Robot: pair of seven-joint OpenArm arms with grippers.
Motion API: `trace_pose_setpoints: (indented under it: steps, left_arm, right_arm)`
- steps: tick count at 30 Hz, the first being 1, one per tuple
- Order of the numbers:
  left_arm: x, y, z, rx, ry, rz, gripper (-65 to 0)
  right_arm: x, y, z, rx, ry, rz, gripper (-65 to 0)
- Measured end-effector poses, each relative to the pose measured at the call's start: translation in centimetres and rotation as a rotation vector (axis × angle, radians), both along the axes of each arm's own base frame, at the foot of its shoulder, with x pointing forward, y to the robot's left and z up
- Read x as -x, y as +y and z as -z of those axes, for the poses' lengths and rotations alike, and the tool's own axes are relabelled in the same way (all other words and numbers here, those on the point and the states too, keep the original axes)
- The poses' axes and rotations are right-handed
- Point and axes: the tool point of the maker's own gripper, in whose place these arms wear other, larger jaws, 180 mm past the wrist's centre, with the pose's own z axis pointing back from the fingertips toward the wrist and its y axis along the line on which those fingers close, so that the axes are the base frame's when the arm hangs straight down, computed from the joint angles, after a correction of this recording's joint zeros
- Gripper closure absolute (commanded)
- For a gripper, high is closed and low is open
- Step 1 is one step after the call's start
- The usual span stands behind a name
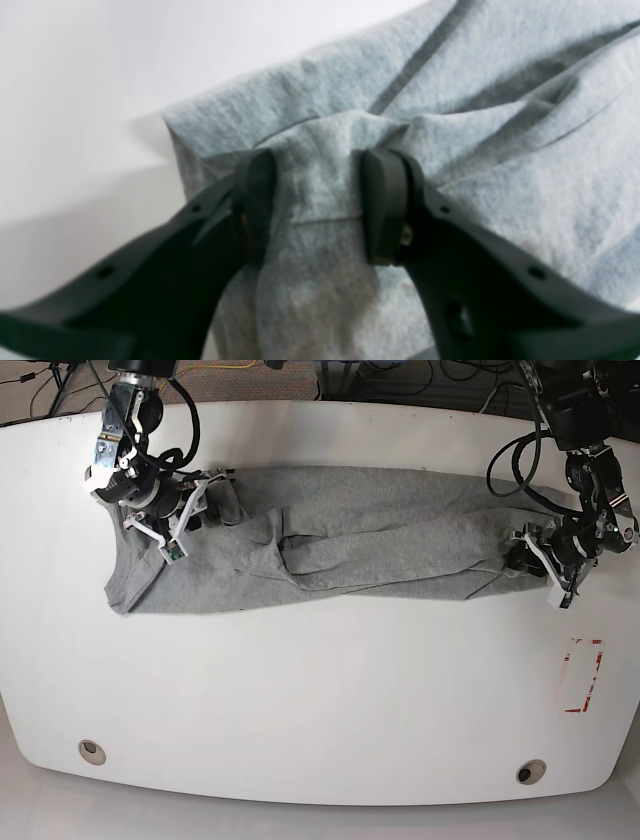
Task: Layout the t-shirt on the table in an organized manner, then fold the t-shirt properly
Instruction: 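Pinch the folded edge with the right gripper and tuck it inward, then pinch the strip end with the right gripper and hold it down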
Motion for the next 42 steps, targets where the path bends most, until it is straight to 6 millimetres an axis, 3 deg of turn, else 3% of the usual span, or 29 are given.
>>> trace_pose_setpoints:
  steps: [17,21,30,35,42]
  left_arm:
    - [-0.2,0.0,-0.1,0.0,-0.002,0.001,-26.0]
    - [-0.3,0.0,-0.2,-0.002,0.001,0.003,-26.0]
    - [-0.3,0.0,-0.2,-0.005,0.001,0.003,-26.0]
    - [-0.3,0.0,-0.2,-0.005,0.003,0.003,-26.0]
    - [-0.3,0.0,-0.1,-0.006,0.004,0.003,-26.0]
  right_arm:
    - [4.6,8.1,-1.4,-0.026,0.009,-0.273,-19.5]
    - [3.7,6.9,-2.0,0.001,-0.006,-0.244,-19.5]
    - [-2.1,1.3,-4.6,0.076,-0.122,-0.077,-19.5]
    - [-3.8,1.1,-3.8,0.045,-0.106,-0.058,-19.5]
    - [-3.4,3.0,-2.0,-0.014,-0.052,-0.035,-19.5]
